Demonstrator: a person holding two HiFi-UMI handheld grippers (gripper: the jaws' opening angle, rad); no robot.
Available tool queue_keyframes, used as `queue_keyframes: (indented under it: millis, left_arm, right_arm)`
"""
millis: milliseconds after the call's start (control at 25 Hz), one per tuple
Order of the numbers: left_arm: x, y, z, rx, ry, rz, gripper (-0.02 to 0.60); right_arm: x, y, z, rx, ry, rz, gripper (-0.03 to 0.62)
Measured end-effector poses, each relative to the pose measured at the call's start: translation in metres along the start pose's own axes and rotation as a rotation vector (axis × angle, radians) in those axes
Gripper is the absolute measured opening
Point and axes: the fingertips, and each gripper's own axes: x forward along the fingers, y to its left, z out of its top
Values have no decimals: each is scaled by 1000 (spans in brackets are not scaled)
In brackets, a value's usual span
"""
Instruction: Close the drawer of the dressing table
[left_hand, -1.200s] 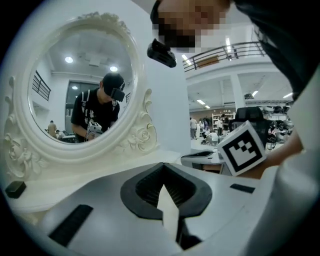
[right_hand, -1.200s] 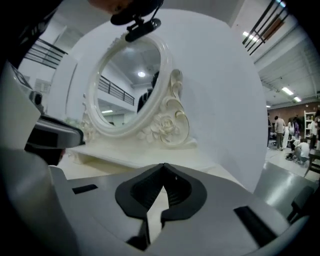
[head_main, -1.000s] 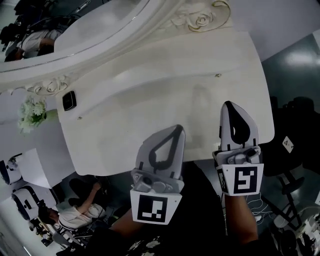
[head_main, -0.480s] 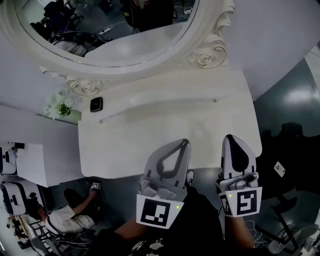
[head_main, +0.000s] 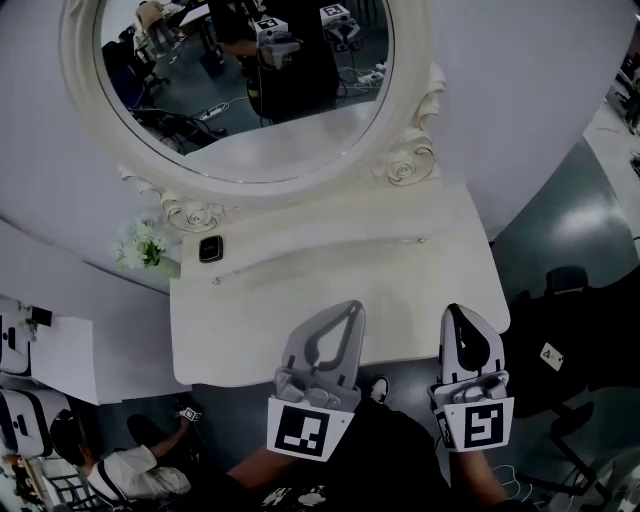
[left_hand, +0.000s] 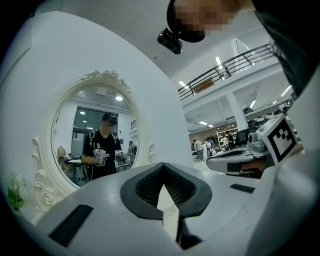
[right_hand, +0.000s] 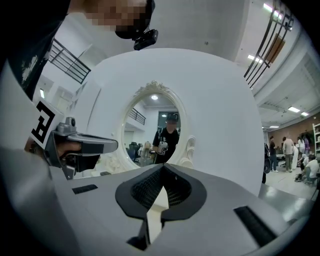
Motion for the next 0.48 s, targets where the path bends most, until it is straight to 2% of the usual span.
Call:
queue_keyframes:
  millis: [160, 280, 480]
  left_arm:
    - [-5, 16, 15, 1, -32, 4, 2]
    - [-9, 27, 31, 45, -61, -11, 2]
    - [-15, 38, 35, 60, -71, -30, 2]
  right_arm:
    - [4, 6, 17, -19, -33, -23, -2]
    - [6, 18, 24, -20, -38, -25, -2]
    - [8, 38, 29, -18, -55, -21, -2]
